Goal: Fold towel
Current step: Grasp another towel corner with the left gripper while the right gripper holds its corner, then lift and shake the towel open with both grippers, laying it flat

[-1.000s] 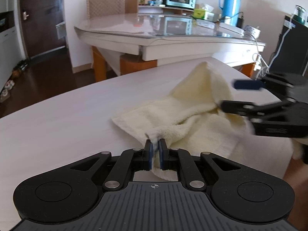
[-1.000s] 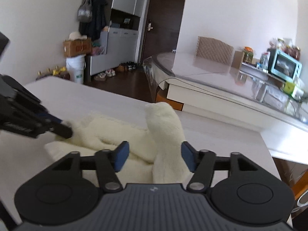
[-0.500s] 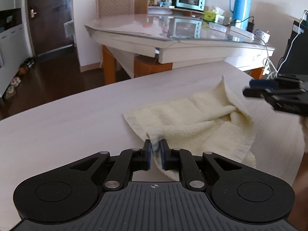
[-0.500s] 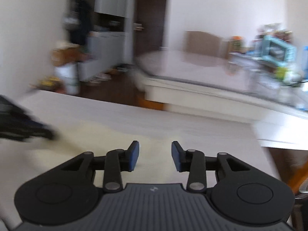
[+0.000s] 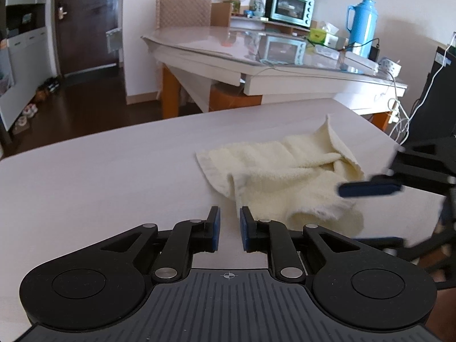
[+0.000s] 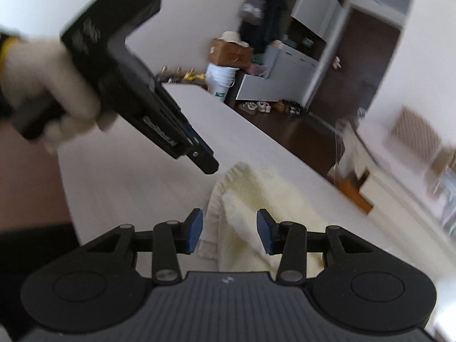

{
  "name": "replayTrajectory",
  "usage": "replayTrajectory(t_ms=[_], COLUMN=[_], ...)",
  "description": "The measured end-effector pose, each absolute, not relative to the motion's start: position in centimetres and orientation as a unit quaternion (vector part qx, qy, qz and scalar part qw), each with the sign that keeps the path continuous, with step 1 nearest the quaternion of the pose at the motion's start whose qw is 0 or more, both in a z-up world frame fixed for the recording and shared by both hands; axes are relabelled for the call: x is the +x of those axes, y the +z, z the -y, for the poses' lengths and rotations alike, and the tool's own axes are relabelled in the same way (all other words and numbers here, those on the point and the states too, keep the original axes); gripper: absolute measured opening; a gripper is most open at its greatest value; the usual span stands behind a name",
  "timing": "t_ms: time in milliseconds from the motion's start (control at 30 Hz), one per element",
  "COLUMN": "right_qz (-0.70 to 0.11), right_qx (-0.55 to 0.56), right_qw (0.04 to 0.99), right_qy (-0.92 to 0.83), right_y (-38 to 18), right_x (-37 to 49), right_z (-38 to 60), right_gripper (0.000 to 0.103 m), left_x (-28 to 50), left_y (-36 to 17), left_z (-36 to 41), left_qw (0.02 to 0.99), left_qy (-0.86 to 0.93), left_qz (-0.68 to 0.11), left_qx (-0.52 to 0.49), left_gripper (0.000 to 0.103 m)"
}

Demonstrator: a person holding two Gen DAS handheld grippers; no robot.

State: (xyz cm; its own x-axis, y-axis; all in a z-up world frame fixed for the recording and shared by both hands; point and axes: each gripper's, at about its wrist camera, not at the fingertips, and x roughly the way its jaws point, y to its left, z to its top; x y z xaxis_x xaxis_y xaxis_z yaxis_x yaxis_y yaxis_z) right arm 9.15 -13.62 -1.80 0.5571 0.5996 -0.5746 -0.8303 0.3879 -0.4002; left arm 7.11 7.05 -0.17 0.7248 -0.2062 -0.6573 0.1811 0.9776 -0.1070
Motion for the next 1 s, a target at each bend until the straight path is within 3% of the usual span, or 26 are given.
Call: replayTrajectory(t_ms=[67, 133, 233, 667, 1000], right_qz=[-0.166, -0.164, -0.169, -0.173, -0.2], right_qx=[-0.362, -0.357, -0.297, -0.108, -0.102], right_qw=[0.81, 0.816, 0.84, 0.907, 0.92], right_qy=[0.43, 0.425, 0.421, 0.368, 0.32], right_y=[-2.4, -2.4, -1.0, 2.4, 0.4], right_x=[9.0, 8.8, 9.0, 9.9, 10.6], right_z=[13.4, 14.0, 16.1, 25.3, 28.6], right_gripper=[0.004, 0.004, 0.004, 0.003, 0.003], left_x=[6.7, 6.5, 6.6, 6.0, 6.8], left_y=[-0.4, -0.6, -1.0, -1.7, -2.2], left_z=[-7.2, -7.1, -6.4, -0.3, 1.3], left_qw=[0.927, 0.923, 0.912, 0.906, 0.895], left_qy=[-0.107, -0.121, -0.154, -0.192, -0.187], left_qz=[-0.36, -0.366, -0.378, -0.376, -0.388], left_qx=[-0.018, -0.02, -0.034, 0.037, 0.114], left_gripper=[0.016, 0.018, 0.032, 0.034, 0.031])
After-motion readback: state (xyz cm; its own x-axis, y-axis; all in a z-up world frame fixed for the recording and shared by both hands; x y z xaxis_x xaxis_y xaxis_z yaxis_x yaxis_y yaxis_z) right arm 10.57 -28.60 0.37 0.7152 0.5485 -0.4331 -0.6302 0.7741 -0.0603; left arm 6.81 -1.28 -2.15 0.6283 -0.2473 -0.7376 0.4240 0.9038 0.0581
